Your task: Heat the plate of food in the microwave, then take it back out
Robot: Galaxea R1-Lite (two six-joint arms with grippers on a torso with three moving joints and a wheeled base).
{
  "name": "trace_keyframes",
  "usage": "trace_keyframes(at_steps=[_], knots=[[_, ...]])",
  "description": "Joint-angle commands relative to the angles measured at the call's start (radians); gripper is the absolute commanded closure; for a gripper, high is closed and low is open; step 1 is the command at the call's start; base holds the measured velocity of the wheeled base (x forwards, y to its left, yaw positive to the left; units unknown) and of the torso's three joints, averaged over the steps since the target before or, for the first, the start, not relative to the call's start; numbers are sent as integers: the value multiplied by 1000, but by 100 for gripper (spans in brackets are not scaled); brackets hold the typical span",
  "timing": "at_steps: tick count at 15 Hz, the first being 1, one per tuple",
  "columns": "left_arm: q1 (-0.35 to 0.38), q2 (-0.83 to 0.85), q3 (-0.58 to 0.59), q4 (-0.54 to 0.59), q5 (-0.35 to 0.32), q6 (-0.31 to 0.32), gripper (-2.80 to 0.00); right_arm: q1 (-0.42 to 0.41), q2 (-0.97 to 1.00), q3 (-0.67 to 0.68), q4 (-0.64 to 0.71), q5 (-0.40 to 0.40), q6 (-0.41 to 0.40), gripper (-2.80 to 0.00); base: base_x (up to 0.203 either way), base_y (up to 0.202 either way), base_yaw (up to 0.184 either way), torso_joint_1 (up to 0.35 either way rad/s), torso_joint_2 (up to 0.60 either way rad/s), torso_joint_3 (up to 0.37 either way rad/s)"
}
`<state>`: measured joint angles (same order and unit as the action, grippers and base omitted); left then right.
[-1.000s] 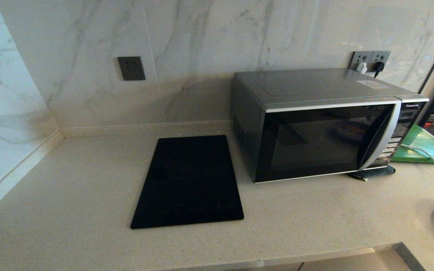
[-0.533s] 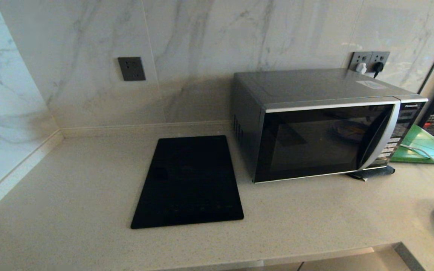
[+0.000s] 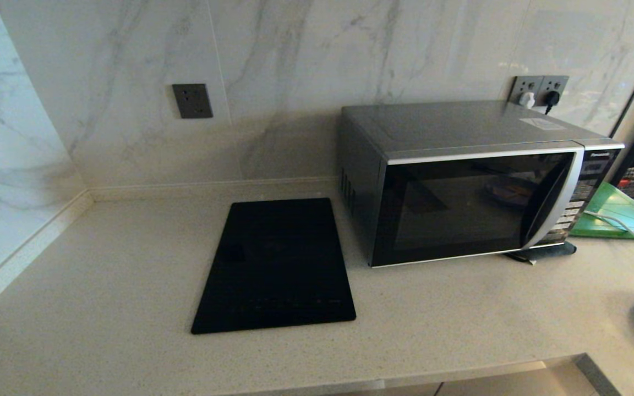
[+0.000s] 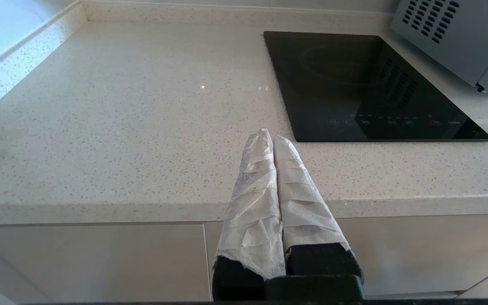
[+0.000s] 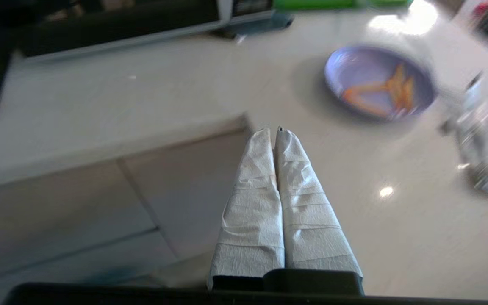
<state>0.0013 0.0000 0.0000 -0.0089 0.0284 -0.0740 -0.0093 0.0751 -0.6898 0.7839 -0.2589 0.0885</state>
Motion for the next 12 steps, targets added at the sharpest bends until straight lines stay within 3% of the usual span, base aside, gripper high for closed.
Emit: trace_keyframes(at_steps=[1, 6, 12], knots=[[0, 2, 0, 0, 1, -1, 0, 5, -76, 31, 35, 14, 70, 0, 0, 0, 0, 0, 0, 0], [0, 2, 0, 0, 1, -1, 0, 5, -75, 319, -294, 29, 68, 0, 0, 0, 0, 0, 0, 0], [0, 2, 0, 0, 1, -1, 0, 5, -75, 501, -475, 81, 40, 0, 0, 0, 0, 0, 0, 0]])
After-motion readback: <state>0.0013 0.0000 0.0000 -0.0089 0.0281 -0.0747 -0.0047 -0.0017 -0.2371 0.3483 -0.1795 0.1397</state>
